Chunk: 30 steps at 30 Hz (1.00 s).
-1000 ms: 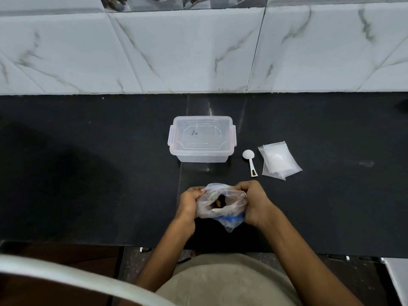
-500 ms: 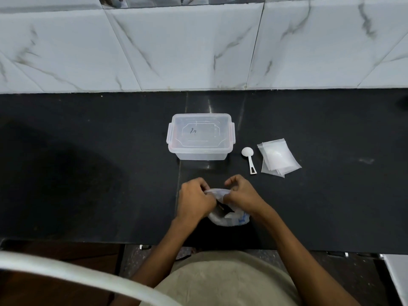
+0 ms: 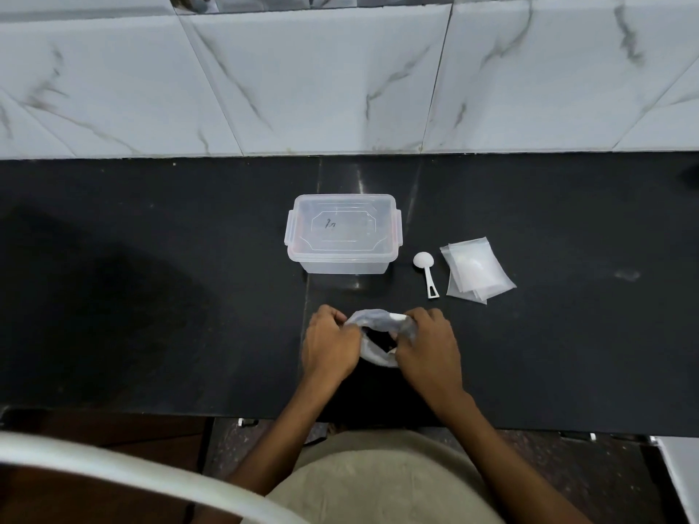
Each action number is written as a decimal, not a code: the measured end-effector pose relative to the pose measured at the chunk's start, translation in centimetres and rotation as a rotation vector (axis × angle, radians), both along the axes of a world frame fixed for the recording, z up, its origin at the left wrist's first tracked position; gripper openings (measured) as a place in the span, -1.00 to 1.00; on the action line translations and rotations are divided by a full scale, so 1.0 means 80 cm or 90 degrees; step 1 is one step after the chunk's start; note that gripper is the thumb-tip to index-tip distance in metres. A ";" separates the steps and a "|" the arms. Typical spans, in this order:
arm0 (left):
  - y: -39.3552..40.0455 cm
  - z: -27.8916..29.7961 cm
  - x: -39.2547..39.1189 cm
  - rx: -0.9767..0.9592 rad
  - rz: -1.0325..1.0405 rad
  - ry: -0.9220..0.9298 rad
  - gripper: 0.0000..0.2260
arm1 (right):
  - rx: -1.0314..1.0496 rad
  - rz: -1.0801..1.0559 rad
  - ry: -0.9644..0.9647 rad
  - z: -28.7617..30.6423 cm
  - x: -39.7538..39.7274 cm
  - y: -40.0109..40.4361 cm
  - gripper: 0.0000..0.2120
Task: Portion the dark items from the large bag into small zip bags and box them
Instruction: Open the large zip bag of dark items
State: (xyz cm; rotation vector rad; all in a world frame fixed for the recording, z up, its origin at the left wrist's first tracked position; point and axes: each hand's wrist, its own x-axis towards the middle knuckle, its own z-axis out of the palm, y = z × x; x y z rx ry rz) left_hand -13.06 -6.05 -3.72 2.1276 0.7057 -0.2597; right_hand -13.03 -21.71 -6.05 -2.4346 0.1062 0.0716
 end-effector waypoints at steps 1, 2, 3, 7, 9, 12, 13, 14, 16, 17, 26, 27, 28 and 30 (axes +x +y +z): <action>-0.002 -0.003 -0.001 0.009 -0.033 0.021 -0.90 | 0.060 -0.032 0.016 -0.001 0.003 0.000 -0.88; -0.003 -0.005 -0.003 0.008 -0.056 0.036 -0.88 | 0.114 -0.069 0.043 -0.003 0.006 -0.001 -0.87; -0.004 -0.006 -0.004 0.006 -0.073 0.045 -0.89 | 0.175 -0.114 0.083 -0.003 0.010 -0.002 -0.86; 0.000 -0.005 -0.004 -0.042 -0.073 0.038 -0.92 | 0.543 -0.315 0.324 0.000 0.025 -0.008 -0.80; 0.007 -0.005 0.003 -0.113 -0.045 0.044 -0.84 | 0.692 -0.377 0.444 0.004 0.027 -0.011 -0.74; 0.015 0.003 0.014 -0.213 -0.017 0.067 -0.70 | 0.794 -0.398 0.562 0.014 0.025 -0.014 -0.69; 0.016 0.005 0.016 -0.235 -0.005 0.074 -0.67 | 0.800 -0.376 0.579 0.018 0.025 -0.017 -0.68; 0.016 0.009 0.019 -0.257 0.013 0.081 -0.67 | 0.793 -0.342 0.593 0.025 0.026 -0.020 -0.66; 0.016 0.011 0.022 -0.304 0.057 0.110 -0.70 | 0.755 -0.268 0.612 0.034 0.030 -0.024 -0.63; 0.016 0.009 0.023 -0.332 0.080 0.133 -0.71 | 0.735 -0.244 0.620 0.035 0.031 -0.025 -0.65; 0.036 -0.003 0.003 -0.781 0.271 0.190 -0.57 | 0.602 -0.100 0.389 0.016 0.034 -0.029 -0.80; 0.039 -0.007 -0.001 -0.809 0.271 0.172 -0.56 | 0.562 -0.082 0.357 0.013 0.034 -0.030 -0.74; 0.041 -0.010 -0.005 -0.832 0.264 0.153 -0.55 | 0.524 -0.065 0.332 0.012 0.032 -0.029 -0.72; 0.043 -0.017 -0.010 -0.854 0.238 0.121 -0.53 | 0.426 -0.029 0.300 0.012 0.028 -0.027 -0.69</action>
